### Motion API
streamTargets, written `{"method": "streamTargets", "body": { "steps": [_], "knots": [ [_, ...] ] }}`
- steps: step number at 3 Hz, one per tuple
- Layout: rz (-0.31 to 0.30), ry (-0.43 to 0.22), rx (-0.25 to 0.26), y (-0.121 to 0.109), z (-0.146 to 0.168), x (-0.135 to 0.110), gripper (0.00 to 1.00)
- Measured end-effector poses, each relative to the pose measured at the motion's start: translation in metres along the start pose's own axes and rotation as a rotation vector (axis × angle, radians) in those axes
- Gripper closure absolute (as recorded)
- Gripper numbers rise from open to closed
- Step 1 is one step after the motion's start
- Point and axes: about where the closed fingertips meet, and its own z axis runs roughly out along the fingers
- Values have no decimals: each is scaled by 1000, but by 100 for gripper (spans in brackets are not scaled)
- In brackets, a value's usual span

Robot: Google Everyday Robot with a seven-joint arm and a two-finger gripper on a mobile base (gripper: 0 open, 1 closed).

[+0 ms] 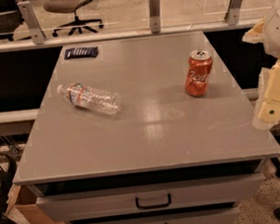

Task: Place water bottle upright

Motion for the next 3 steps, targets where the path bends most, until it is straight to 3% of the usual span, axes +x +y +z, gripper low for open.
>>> {"method": "streamTargets", "body": {
  "steps": [1, 2, 3],
  "knots": [
    [-3, -2, 5, -2, -1, -4, 0],
    [-11, -32, 1, -13, 2, -35, 0],
    [-17, -85, 12, -27, 8, -81, 0]
  ]
}}
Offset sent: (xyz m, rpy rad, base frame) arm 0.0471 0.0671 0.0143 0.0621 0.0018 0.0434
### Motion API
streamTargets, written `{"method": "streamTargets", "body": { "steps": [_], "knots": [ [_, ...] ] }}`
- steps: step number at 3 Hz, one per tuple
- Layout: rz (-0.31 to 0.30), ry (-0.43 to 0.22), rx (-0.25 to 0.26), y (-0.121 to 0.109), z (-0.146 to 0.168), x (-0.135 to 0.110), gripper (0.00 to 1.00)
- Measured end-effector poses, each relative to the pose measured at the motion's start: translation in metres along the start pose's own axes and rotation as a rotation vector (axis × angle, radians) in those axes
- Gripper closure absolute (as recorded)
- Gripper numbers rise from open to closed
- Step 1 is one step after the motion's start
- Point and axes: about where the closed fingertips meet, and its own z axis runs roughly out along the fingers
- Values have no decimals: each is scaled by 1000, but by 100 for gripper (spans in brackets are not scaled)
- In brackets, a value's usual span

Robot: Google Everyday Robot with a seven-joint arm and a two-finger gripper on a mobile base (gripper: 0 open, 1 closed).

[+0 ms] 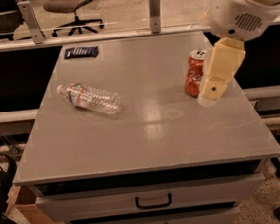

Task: Place water bottle upright

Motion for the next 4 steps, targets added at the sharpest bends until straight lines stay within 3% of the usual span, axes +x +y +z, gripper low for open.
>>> {"method": "streamTargets", "body": {
  "steps": [1, 2, 3, 4],
  "knots": [
    [13, -3, 2, -8, 14, -46, 0],
    [40, 62, 10, -10, 37, -92, 0],
    [74, 150, 76, -18, 54, -144, 0],
    [71, 146, 82, -19, 56, -150, 0]
  ]
}}
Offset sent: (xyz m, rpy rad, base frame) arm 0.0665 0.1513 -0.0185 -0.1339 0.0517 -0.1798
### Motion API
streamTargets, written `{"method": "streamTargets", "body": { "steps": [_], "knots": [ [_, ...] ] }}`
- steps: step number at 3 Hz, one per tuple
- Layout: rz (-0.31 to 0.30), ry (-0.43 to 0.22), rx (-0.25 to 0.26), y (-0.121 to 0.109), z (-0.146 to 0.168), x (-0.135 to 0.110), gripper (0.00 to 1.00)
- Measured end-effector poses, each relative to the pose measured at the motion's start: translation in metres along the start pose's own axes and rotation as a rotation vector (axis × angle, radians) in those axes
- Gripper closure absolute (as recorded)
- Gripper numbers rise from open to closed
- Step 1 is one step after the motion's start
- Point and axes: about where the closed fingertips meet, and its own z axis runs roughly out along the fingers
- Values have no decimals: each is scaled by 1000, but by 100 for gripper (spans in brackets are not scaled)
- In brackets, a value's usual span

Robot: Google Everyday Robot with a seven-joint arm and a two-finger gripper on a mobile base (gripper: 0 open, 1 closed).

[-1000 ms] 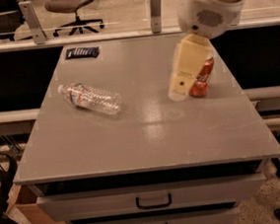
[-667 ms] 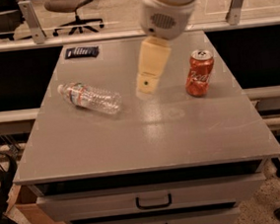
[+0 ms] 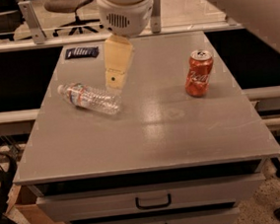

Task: Place water bottle upright

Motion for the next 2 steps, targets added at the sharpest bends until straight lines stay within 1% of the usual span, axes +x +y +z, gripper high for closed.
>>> {"method": "streamTargets", "body": {
  "steps": [1, 2],
  "knots": [
    [-8, 36, 15, -4, 18, -37, 0],
    [-7, 82, -5, -4, 50, -78, 0]
  ]
}}
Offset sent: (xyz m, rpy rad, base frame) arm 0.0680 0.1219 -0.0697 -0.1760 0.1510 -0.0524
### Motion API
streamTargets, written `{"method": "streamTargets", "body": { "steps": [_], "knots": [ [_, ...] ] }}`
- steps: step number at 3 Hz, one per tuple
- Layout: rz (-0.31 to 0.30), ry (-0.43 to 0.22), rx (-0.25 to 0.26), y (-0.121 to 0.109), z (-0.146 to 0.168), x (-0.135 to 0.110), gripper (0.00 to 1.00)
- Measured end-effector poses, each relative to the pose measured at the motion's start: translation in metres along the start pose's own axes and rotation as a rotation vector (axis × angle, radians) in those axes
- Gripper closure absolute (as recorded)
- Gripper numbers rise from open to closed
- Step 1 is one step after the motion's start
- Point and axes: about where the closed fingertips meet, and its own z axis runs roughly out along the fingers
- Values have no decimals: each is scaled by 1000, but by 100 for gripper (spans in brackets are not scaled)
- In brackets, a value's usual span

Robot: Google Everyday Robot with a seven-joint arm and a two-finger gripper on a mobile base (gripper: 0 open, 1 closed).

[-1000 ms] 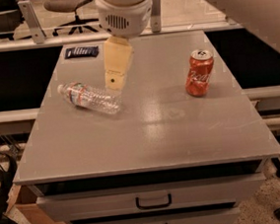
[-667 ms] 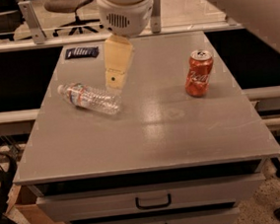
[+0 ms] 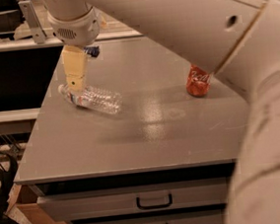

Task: Place water bottle upright

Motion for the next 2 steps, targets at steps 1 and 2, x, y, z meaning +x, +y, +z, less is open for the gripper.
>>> {"method": "streamTargets", "body": {
  "steps": [1, 2],
  "knots": [
    [1, 34, -24, 2, 27, -35, 0],
    [3, 41, -59, 10, 47, -57, 0]
  ]
}}
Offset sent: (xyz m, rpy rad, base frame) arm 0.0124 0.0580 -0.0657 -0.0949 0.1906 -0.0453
